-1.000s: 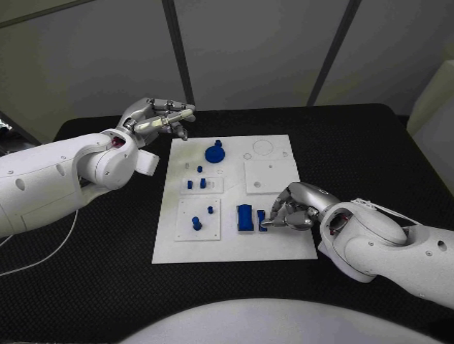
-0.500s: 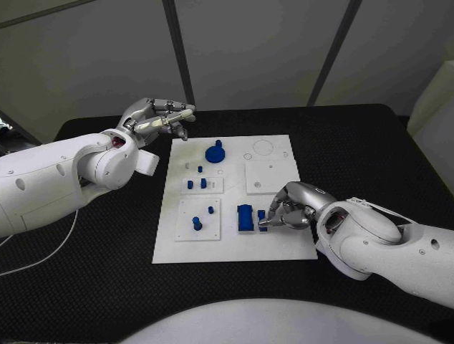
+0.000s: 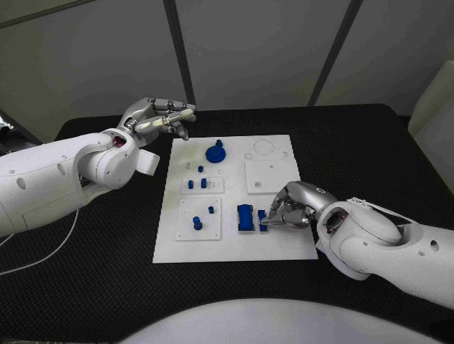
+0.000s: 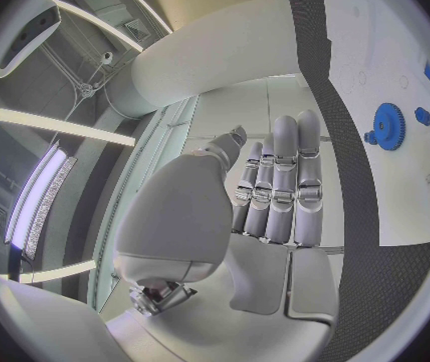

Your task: Assemble the parts on the task board

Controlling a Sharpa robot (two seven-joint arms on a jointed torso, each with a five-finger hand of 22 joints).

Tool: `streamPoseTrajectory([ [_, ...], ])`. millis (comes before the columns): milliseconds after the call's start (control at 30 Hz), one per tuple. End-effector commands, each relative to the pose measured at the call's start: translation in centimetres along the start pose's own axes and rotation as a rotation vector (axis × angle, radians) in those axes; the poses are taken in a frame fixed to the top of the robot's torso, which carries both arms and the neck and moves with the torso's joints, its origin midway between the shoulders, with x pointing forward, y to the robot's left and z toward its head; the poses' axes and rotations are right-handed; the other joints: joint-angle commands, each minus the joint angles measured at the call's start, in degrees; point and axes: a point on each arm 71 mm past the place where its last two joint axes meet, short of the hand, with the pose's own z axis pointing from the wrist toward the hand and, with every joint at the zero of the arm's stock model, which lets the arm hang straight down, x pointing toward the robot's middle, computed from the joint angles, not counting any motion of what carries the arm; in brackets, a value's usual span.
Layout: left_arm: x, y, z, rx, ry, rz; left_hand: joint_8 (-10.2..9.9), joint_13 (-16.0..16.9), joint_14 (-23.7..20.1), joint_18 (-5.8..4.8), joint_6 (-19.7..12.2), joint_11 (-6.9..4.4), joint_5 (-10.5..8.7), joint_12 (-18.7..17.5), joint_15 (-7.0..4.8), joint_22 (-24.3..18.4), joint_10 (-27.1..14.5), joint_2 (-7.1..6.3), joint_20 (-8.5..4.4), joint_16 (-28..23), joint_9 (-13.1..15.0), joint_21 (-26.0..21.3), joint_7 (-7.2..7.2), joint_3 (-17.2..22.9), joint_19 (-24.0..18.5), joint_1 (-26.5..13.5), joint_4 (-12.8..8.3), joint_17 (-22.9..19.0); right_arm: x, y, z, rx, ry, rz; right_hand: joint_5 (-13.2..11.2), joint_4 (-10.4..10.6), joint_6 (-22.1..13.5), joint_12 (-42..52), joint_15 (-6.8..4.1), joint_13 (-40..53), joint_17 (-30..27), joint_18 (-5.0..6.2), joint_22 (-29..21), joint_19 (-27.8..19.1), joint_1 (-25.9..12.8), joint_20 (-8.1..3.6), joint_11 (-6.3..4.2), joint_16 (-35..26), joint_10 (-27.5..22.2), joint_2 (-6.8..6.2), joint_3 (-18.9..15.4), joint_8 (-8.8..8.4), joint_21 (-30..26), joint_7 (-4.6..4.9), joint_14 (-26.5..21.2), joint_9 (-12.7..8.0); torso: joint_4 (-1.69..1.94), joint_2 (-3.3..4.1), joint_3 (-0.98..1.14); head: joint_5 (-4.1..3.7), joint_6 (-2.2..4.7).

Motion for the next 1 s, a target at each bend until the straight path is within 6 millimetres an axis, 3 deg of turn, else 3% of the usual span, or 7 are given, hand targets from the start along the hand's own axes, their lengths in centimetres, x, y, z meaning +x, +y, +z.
streamPoseTrajectory([
  [33,0.1,-0.1,0.0,0.004,0.007,-0.007,0.2,0.0,-0.1,-1.11,-0.4,-0.04,0.00,0.4,0.20,-0.1,-0.4,0.32,0.13,-0.3,0.0,-0.2,-0.09,-0.2,0.0,-0.4,0.0,-0.1,-0.3,0.5,-0.3,-0.049,-0.036,0.029,0.2,0.3,-0.5,-0.6,-0.21,-3.2,8.1,-0.87,15.1,5.9,-1.3,-0.09,-0.17,-0.4,0.7,-0.46,-0.7,0.11,0.2,0.01,4.5,0.1,0.01,-0.05,0.02,-0.13,0.17],
  [300,0.1,0.0,0.0,0.003,0.008,-0.007,0.2,0.0,-0.1,-1.11,-0.4,-0.04,0.00,0.4,0.20,-0.1,-0.4,0.32,0.13,-0.3,0.0,-0.2,-0.09,-0.2,0.0,-0.4,0.0,-0.1,-1.3,0.3,-1.0,-0.177,-0.083,0.179,2.0,1.6,-3.5,-6.6,0.50,-6.2,4.2,-0.05,13.9,3.9,-2.8,0.42,0.76,-3.2,-1.7,-0.22,-1.9,-1.51,-3.1,1.13,3.5,-0.5,-0.01,-0.31,-0.15,-0.24,0.86],
  [433,0.1,0.2,0.0,-0.006,-0.001,-0.029,0.3,0.0,-0.1,-1.10,-0.5,-0.02,-0.02,0.5,0.20,-0.2,-0.5,0.35,0.13,-0.4,0.0,-0.4,-0.07,-0.3,0.0,-0.3,0.0,-0.2,-2.1,-0.7,-0.8,-0.222,-0.091,0.291,3.9,0.2,-6.6,-18.6,1.47,-12.5,-3.3,1.91,10.8,-1.1,-0.1,1.26,1.95,-9.5,-6.5,0.33,-1.6,-3.65,-11.6,2.55,1.5,-1.4,-0.05,-0.74,-0.43,-0.59,1.60],
  [533,0.1,0.4,0.0,-0.010,-0.016,-0.044,0.4,0.0,-0.6,-1.13,-0.6,0.02,-0.05,0.6,0.29,-0.4,-0.6,0.15,0.19,-0.7,0.0,-0.7,-0.03,-0.6,-0.2,-0.5,0.1,-0.4,-3.1,-1.8,0.2,-0.224,-0.094,0.400,4.3,-1.3,-8.5,-39.0,2.56,-24.8,-21.9,6.00,2.4,-12.8,3.2,2.26,3.15,-27.3,-15.5,1.31,-1.2,-5.40,-32.2,3.82,-5.3,-2.1,-0.19,-1.28,-0.64,-0.67,2.48],
  [600,0.0,0.5,0.1,-0.013,-0.041,-0.064,0.6,0.0,-2.2,-1.14,-0.6,0.17,-0.03,0.8,0.50,-1.1,-0.7,0.10,0.31,-2.4,0.0,-1.9,-0.01,-0.9,-1.4,-0.4,0.2,-1.4,-4.0,-2.9,1.3,-0.216,-0.076,0.532,4.2,-2.3,-10.3,-44.8,3.81,-30.7,-35.6,9.19,-7.7,-23.9,6.3,3.46,4.44,-43.6,-18.1,2.37,-1.0,-6.86,-53.4,5.06,-11.0,-2.8,-0.19,-1.62,-0.82,-0.80,3.21],
  [733,-0.2,0.7,0.3,-0.010,-0.081,-0.088,1.0,-0.1,-5.9,-1.32,-0.7,0.50,-0.01,1.1,1.17,-3.2,-0.9,0.03,0.89,-8.2,-0.1,-5.2,0.08,-1.2,-4.8,-0.3,0.4,-4.3,-5.0,-4.1,3.0,-0.208,-0.072,0.706,2.2,-3.4,-12.0,-54.3,7.17,-42.2,-42.9,9.23,-16.5,-29.3,10.9,5.98,7.06,-57.8,-22.0,4.24,-0.5,-8.83,-65.4,7.80,-17.5,-4.3,-0.20,-2.55,-1.26,-1.06,4.77],
  [1000,-1.0,1.9,1.3,0.005,-0.203,-0.145,1.1,-0.5,-11.8,-2.17,-1.5,1.40,0.02,-0.8,4.53,-11.9,-1.2,0.12,4.34,-26.0,-0.1,-16.8,0.05,-1.5,-16.9,-0.2,1.5,-11.5,-7.7,-6.7,7.5,-0.189,-0.191,0.915,2.3,-5.0,-12.3,-62.1,10.85,-60.8,-55.9,9.65,-31.9,-31.7,12.5,10.63,9.61,-75.7,-22.3,5.70,-1.2,-11.85,-81.3,8.55,-22.9,-9.3,-0.54,-3.96,-1.62,-1.42,9.08],
])
